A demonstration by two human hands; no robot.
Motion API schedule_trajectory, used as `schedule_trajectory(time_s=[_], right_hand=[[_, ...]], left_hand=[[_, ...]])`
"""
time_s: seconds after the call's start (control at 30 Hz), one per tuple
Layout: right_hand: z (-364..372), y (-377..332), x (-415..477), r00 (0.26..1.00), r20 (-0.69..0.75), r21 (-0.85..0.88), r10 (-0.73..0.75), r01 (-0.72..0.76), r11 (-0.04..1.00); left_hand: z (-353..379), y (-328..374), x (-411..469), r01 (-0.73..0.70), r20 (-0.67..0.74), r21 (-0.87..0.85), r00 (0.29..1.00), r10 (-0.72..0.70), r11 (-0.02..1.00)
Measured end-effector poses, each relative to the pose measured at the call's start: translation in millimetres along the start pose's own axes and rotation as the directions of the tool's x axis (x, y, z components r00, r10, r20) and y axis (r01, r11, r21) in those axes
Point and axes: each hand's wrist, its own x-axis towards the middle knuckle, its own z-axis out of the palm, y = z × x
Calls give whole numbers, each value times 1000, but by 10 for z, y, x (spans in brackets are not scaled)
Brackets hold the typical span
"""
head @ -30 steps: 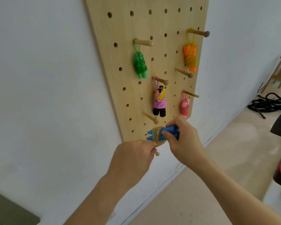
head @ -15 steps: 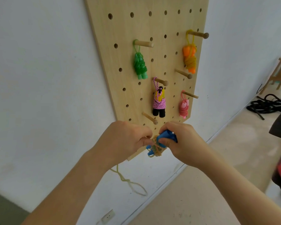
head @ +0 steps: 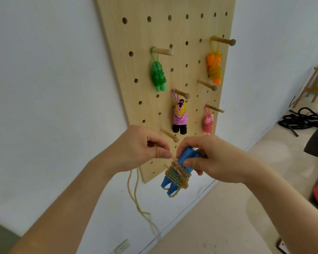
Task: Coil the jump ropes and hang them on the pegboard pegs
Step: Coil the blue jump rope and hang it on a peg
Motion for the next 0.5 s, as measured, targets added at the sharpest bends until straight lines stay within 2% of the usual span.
schedule_trajectory(time_s=[0.07,0.17,0.23,0.3,0.33,0.4,0.43,0.5], right_hand=[[-32,-37,-24,999,20,117,-37,35,993],[-95,-77,-27,995,-25,352,-98,100,931],[-72,-63,-8,992,-93,516,-89,125,847],[55,-18,47,987,-158,707,-19,127,696],[149,20,85,982,-183,788,42,121,604],[335,100,156,956,-221,890,195,116,442],[404,125,186,933,-246,902,262,122,415],[489,157,218,877,-328,853,351,115,510]], left_hand=[[10,-83,18,17,12,-104,1000,-16,994],[136,-224,-42,30,45,-412,999,-13,910],[364,-275,-109,67,-36,-621,993,-115,781],[591,-245,-147,126,-74,-795,951,-302,593],[692,-233,-155,124,-71,-841,939,-336,526],[847,-249,-155,123,-63,-876,929,-363,466],[889,-247,-163,137,-60,-878,920,-388,459],[946,-246,-216,180,-83,-825,899,-429,535]])
